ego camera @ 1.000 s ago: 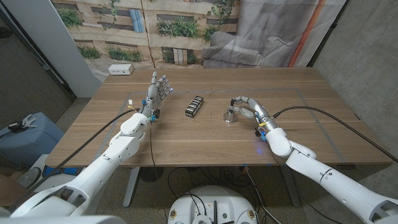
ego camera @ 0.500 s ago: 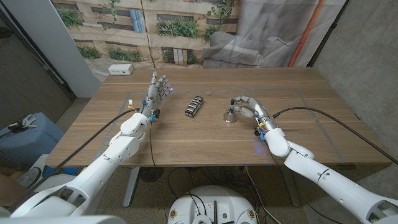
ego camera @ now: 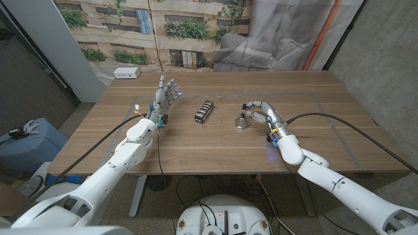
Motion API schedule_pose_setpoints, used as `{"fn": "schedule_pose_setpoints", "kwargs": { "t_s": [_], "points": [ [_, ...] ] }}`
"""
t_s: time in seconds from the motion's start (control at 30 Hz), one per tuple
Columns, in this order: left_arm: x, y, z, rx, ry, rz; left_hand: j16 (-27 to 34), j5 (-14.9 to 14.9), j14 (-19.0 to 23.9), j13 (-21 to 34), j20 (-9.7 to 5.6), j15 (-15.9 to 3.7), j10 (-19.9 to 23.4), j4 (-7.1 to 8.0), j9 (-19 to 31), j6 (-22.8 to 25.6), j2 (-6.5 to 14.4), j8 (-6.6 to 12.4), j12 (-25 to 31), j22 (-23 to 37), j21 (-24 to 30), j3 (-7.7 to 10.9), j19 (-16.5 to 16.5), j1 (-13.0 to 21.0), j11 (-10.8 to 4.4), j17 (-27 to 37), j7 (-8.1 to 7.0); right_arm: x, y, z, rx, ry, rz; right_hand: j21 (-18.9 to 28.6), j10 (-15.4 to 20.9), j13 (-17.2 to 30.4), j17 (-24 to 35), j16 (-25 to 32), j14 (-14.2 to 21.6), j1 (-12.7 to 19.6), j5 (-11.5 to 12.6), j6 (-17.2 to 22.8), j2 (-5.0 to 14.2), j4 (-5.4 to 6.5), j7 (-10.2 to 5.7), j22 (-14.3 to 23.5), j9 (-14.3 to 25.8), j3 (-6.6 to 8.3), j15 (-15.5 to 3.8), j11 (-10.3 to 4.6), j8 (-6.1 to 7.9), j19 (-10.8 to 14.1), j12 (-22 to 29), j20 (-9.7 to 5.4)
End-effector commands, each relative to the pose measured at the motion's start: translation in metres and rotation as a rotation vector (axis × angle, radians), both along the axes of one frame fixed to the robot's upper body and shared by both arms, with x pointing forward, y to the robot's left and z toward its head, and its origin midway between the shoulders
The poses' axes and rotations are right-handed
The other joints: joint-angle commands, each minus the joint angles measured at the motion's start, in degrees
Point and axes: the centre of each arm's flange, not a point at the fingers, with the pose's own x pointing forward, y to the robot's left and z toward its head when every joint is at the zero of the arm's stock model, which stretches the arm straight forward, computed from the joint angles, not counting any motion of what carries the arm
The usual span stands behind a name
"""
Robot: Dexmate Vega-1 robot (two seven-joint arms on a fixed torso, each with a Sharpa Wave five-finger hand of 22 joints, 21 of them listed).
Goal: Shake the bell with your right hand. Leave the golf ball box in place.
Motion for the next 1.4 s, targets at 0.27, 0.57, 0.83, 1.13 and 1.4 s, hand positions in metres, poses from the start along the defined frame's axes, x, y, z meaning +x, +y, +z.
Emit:
{"fn": "schedule_pose_setpoints", "kwargs": {
  "t_s": [0.27,0.57,0.83,1.13,1.4],
  "points": [
    [0.000,0.000,0.000,0.000,0.000,0.000,0.3,0.4,0.5,0.3,0.07,-5.58,0.2,0.40,0.3,0.0,0.6,0.33,0.3,0.3,0.4,-0.04,0.4,0.1,-0.29,0.3,-0.45,0.001,-0.001,0.001,0.021,-0.010,0.012,0.0,3.9,0.2,0.7,1.8,1.8,2.2,-0.1,4.6,1.88,0.22,-0.08,0.3,0.2,0.07,-9.79,0.01,1.28,0.6,-0.2,-2.72],
    [0.000,0.000,0.000,0.000,0.000,0.000,0.3,0.4,0.5,0.3,0.03,-5.62,0.2,0.40,0.3,0.0,0.6,0.34,0.3,0.3,0.4,-0.04,0.5,0.1,-0.30,0.3,-0.45,-0.002,0.000,0.006,0.039,-0.026,0.020,0.1,7.0,0.3,0.7,2.2,3.3,2.6,0.0,6.7,3.43,0.51,0.17,0.3,0.1,0.56,-9.93,0.16,1.82,1.0,0.4,-3.28],
    [0.000,0.000,0.000,0.000,0.000,0.000,0.3,0.4,0.5,0.3,0.03,-5.64,0.1,0.40,0.3,0.0,0.6,0.33,0.3,0.3,0.4,-0.03,0.5,0.1,-0.45,0.3,-0.45,-0.007,0.000,0.013,0.057,-0.050,0.023,0.1,7.5,0.3,0.6,2.2,4.1,2.7,0.0,7.3,4.17,0.65,0.06,0.3,0.0,0.94,-9.96,0.10,1.90,1.1,0.3,-3.56],
    [0.000,0.000,0.000,0.000,0.000,0.000,0.3,0.4,0.5,0.3,0.10,-5.60,0.2,0.40,0.3,0.0,0.6,0.33,0.3,0.3,0.4,-0.03,0.5,0.1,-0.40,0.3,-0.45,-0.013,-0.002,0.024,0.062,-0.074,0.016,0.1,7.7,0.3,0.6,2.3,4.8,2.5,0.0,7.2,4.51,0.84,0.04,0.3,-0.1,1.01,-9.82,0.09,1.76,1.3,0.2,-3.68],
    [0.000,0.000,0.000,0.000,0.000,0.000,0.3,0.4,0.4,0.3,0.05,-5.70,0.2,0.40,0.2,0.0,0.6,0.33,0.3,0.3,0.4,-0.03,0.4,0.1,-0.29,0.3,-0.45,-0.021,-0.009,0.035,0.099,-0.079,0.005,0.2,7.9,0.3,0.5,2.2,5.1,2.7,0.0,7.4,4.61,0.70,0.12,0.3,-0.1,1.14,-10.05,0.10,1.72,1.5,0.1,-3.59]
  ]
}}
